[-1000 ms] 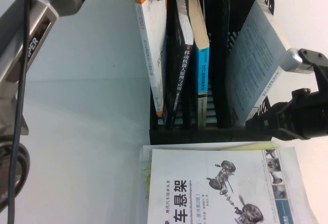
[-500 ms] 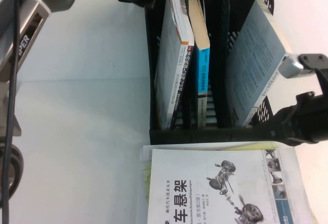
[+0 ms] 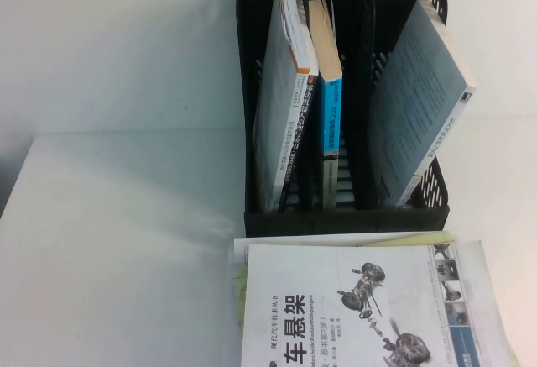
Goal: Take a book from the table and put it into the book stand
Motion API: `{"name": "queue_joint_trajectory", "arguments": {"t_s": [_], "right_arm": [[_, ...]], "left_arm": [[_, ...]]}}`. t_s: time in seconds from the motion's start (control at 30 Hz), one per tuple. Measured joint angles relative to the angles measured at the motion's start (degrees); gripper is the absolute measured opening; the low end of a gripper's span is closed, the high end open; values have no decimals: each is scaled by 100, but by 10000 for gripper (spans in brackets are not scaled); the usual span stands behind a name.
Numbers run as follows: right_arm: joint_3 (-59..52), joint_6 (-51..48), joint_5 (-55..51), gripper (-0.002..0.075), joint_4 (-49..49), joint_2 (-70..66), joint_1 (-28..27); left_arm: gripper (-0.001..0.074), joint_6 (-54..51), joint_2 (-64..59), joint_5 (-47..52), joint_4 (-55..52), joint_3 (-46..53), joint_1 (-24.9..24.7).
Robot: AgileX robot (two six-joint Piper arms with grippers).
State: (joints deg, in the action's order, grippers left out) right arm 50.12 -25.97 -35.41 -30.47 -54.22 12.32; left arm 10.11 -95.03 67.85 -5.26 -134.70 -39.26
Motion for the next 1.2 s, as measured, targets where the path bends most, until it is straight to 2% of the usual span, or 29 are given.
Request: {"name": "queue_joint_trajectory", "arguments": {"t_s": [0.13,0.3,0.5,0.6,0.77,1.03,1.2], "right_arm": [[-549,172,133,-3,218,943,0],[-1342,212,143,-3,406,2005,0],[-1947,212,23,-3,435,2808,0],[-2141,212,4,-3,441,2936,0],[-2363,212,-15,-3,441,2973,0],[-2433,212,-196,-3,441,2973,0],[-2433,212,-245,-3,441,2973,0]], "left_arm": [[-1,-85,950,-258,9,1030,-527],[-1,322,2254,-1220,21,3335,-1002],[-2,510,3623,-2978,40,6224,-1115],[-2,561,4059,-3706,45,7139,-1115],[-2,635,4325,-4028,45,7926,-1115],[-2,639,4293,-3501,-40,8626,-1115],[-2,649,4379,-3156,-873,8898,-1033]]}}
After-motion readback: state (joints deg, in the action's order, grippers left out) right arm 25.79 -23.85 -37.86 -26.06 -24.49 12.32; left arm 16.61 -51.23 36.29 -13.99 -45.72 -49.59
